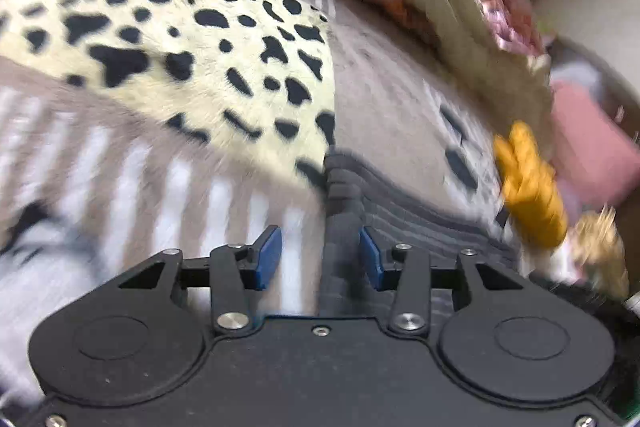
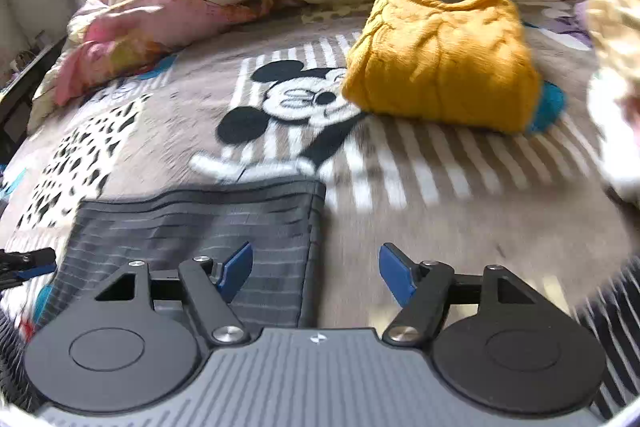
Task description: Fold clothes
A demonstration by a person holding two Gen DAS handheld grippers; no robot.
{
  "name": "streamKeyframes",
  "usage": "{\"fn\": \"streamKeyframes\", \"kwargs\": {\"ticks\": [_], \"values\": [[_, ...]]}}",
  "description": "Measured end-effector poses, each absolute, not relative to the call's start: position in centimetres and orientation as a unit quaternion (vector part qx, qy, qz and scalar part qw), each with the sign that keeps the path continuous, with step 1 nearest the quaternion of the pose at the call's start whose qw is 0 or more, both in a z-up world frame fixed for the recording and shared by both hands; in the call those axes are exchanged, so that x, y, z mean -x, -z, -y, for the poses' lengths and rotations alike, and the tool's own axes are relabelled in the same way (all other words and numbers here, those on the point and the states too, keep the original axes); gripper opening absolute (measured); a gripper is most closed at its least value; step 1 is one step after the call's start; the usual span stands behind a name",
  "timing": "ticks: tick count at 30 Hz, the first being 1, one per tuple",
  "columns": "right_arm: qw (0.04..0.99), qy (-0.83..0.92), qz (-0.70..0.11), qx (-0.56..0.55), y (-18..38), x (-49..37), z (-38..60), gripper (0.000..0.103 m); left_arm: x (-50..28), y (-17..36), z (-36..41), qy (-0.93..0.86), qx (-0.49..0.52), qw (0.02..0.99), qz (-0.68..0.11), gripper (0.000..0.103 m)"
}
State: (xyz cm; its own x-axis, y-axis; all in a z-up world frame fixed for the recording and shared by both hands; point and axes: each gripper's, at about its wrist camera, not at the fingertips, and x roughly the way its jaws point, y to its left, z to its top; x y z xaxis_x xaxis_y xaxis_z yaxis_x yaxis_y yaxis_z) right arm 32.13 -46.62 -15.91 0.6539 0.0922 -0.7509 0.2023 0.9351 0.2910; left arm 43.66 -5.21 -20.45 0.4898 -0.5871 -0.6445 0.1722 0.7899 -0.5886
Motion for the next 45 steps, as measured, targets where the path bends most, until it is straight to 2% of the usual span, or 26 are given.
{"fn": "streamKeyframes", "kwargs": {"ticks": [1, 2, 3, 7, 9, 11, 12, 13, 14, 15, 16, 17, 24, 30, 33, 37, 38, 39, 42, 43, 44, 45], "values": [[0.888, 0.026, -0.422, -0.177, 16.5, -33.3, 46.9, 0.055, -44.2, 20.5, 5.5, 0.237, 0.225, 0.83, -0.452, 0.036], [0.885, 0.018, -0.43, -0.179, 17.0, -34.3, 47.1, 0.019, -44.8, 20.5, 5.8, 0.246, 0.219, 0.829, -0.453, 0.003], [0.881, 0.004, -0.435, -0.184, 17.5, -34.9, 47.1, 0.007, -45.3, 20.4, 6.1, 0.254, 0.214, 0.828, -0.453, 0.003], [0.89, -0.048, -0.402, -0.209, 16.8, -36.1, 47.4, 0.007, -46.9, 17.9, 4.1, 0.26, 0.236, 0.848, -0.398, 0.003], [0.901, -0.05, -0.384, -0.195, 16.3, -37.0, 47.4, 0.007, -47.9, 17.7, 3.6, 0.245, 0.224, 0.857, -0.394, 0.003], [0.897, -0.051, -0.403, -0.175, 17.3, -38.6, 47.0, 0.008, -49.0, 18.9, 4.3, 0.225, 0.195, 0.855, -0.424, 0.004], [0.89, -0.052, -0.421, -0.167, 18.0, -39.4, 46.8, 0.009, -49.2, 19.4, 4.5, 0.22, 0.18, 0.854, -0.436, 0.011], [0.888, -0.045, -0.428, -0.161, 18.1, -39.7, 46.7, 0.01, -49.4, 19.8, 4.7, 0.216, 0.167, 0.852, -0.447, 0.014], [0.89, -0.043, -0.426, -0.157, 17.8, -39.7, 46.6, 0.017, -49.0, 19.4, 4.4, 0.211, 0.176, 0.853, -0.443, 0.019], [0.895, -0.038, -0.418, -0.149, 17.0, -39.3, 46.6, 0.02, -48.6, 18.9, 4.0, 0.206, 0.184, 0.855, -0.439, 0.038], [0.904, -0.032, -0.403, -0.142, 16.1, -38.5, 46.8, 0.027, -47.6, 18.1, 3.9, 0.205, 0.173, 0.863, -0.429, 0.046], [0.911, -0.03, -0.386, -0.144, 15.2, -37.2, 47.5, 0.035, -46.6, 17.2, 3.8, 0.203, 0.162, 0.87, -0.42, 0.048], [0.929, 0.028, -0.311, -0.198, 10.8, -23.7, 56.4, 0.042, -34.8, 11.6, 5.4, 0.268, 0.071, 0.894, -0.351, 0.048], [0.908, 0.138, -0.317, -0.236, 12.6, -13.2, 65.2, 0.043, -20.1, 11.4, 13.7, 0.409, -0.047, 0.857, -0.311, 0.048], [0.894, 0.174, -0.329, -0.25, 14.3, -11.0, 67.8, 0.043, -14.1, 12.9, 18.6, 0.446, -0.145, 0.839, -0.276, 0.048], [0.883, 0.177, -0.342, -0.268, 16.2, -11.3, 69.1, 0.053, -9.2, 15.5, 23.9, 0.462, -0.241, 0.816, -0.248, 0.048], [0.886, 0.168, -0.349, -0.256, 16.6, -12.0, 68.9, 0.058, -8.5, 16.0, 24.8, 0.46, -0.255, 0.815, -0.243, 0.048], [0.887, 0.163, -0.36, -0.24, 17.0, -12.8, 68.5, 0.059, -8.3, 16.5, 25.4, 0.456, -0.264, 0.816, -0.238, 0.048], [0.894, 0.146, -0.376, -0.195, 18.1, -14.9, 67.5, 0.054, -7.6, 18.0, 27.2, 0.444, -0.302, 0.815, -0.221, 0.048], [0.894, 0.133, -0.386, -0.186, 18.5, -15.5, 67.2, 0.041, -7.4, 18.5, 27.7, 0.439, -0.321, 0.812, -0.212, 0.048], [0.893, 0.118, -0.397, -0.178, 19.0, -16.0, 66.8, 0.012, -7.1, 19.1, 28.2, 0.435, -0.34, 0.808, -0.205, 0.039], [0.892, 0.104, -0.407, -0.164, 18.8, -16.5, 66.3, 0.008, -7.2, 19.5, 28.6, 0.43, -0.345, 0.808, -0.206, 0.017]]}}
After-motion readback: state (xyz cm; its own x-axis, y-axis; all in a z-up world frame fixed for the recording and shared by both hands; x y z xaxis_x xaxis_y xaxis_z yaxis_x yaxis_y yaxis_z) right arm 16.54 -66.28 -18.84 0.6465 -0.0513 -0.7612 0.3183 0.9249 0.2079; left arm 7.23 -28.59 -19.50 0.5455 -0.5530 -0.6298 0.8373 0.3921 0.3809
